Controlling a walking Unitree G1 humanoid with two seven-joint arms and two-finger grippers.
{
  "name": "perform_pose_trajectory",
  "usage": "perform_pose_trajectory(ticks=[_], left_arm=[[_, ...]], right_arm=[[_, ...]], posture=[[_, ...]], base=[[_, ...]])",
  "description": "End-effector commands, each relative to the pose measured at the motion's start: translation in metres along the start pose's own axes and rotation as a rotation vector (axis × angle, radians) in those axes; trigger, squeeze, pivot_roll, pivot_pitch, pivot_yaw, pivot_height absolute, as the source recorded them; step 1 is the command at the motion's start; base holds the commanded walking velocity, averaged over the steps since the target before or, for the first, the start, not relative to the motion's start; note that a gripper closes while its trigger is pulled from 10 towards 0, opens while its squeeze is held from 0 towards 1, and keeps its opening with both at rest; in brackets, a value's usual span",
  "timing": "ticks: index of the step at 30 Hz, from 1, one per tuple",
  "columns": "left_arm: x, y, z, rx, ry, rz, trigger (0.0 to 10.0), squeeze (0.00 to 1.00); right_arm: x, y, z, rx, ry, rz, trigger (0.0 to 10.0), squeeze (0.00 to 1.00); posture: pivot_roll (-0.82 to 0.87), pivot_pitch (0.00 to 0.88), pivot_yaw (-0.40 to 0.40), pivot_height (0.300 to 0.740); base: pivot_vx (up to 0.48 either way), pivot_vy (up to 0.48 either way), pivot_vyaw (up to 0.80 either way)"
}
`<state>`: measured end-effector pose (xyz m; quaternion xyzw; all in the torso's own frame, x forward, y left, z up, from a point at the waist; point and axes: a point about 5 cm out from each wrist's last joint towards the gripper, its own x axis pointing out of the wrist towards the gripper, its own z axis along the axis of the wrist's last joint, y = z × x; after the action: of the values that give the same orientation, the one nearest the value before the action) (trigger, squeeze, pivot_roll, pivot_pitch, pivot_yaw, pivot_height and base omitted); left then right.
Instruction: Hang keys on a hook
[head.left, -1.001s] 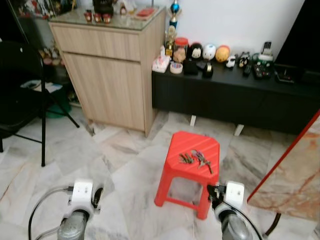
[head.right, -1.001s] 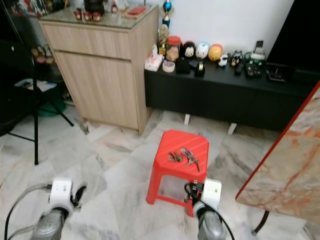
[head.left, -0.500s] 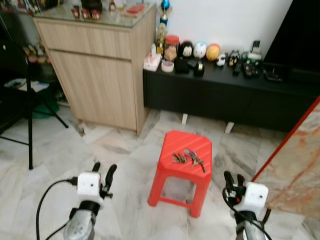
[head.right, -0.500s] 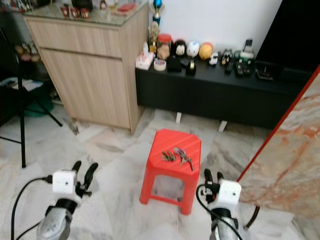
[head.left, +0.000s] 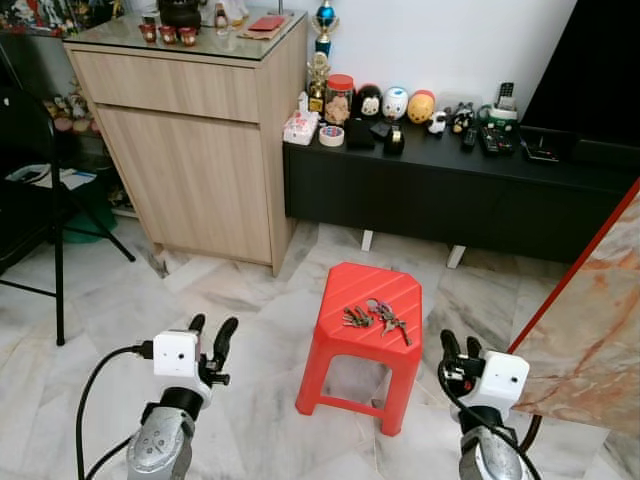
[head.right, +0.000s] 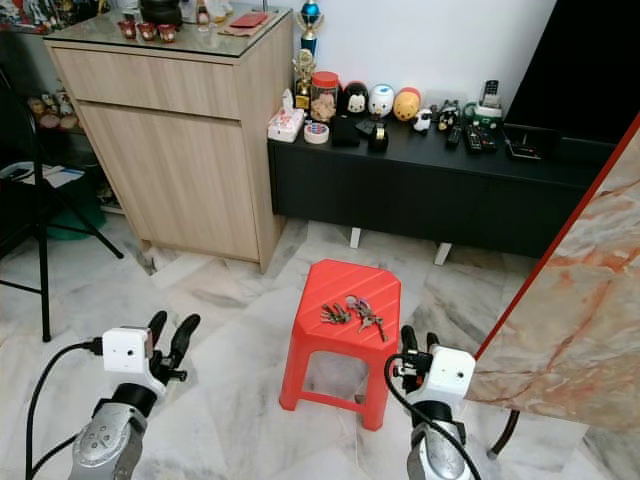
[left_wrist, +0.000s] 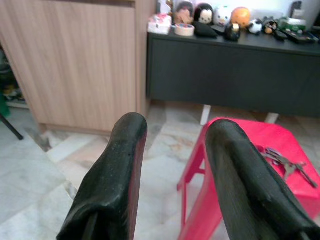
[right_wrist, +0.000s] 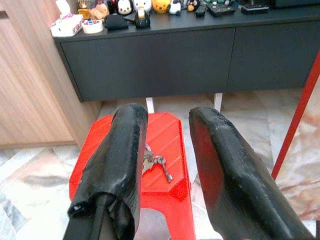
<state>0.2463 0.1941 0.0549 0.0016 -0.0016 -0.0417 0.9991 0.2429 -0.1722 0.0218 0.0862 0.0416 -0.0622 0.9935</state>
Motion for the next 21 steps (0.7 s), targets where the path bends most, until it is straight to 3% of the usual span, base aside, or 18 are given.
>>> perform_pose_trajectory(ticks=[1, 7, 11, 19, 21], left_arm=[[-0.002, -0.001, 0.0, -0.016, 0.01, -0.004, 10.0, 0.0], [-0.001, 0.0, 0.002, -0.025, 0.012, 0.004, 10.0, 0.0], [0.001, 0.0, 0.004, -0.029, 0.009, 0.004, 10.0, 0.0], [0.006, 0.001, 0.007, -0.029, 0.006, 0.006, 10.0, 0.0], [0.006, 0.001, 0.008, -0.026, 0.007, 0.004, 10.0, 0.0]], right_arm=[[0.003, -0.003, 0.007, -0.015, -0.018, 0.002, 10.0, 0.0], [0.004, -0.008, 0.004, -0.02, 0.007, -0.016, 10.0, 0.0], [0.004, 0.0, 0.002, -0.02, 0.013, 0.027, 10.0, 0.0], [0.003, 0.007, 0.002, -0.028, 0.023, 0.068, 10.0, 0.0], [0.004, 0.007, 0.004, -0.023, 0.015, 0.06, 10.0, 0.0]], posture=[[0.02, 0.0, -0.074, 0.74], [0.03, 0.0, -0.074, 0.74], [0.03, 0.0, -0.072, 0.74], [0.04, 0.0, -0.072, 0.74], [0.03, 0.0, -0.067, 0.74]], base=[[0.0, 0.0, 0.0], [0.044, 0.0, 0.0], [0.284, 0.0, 0.0], [0.3, 0.0, 0.64], [0.302, 0.0, 0.0]])
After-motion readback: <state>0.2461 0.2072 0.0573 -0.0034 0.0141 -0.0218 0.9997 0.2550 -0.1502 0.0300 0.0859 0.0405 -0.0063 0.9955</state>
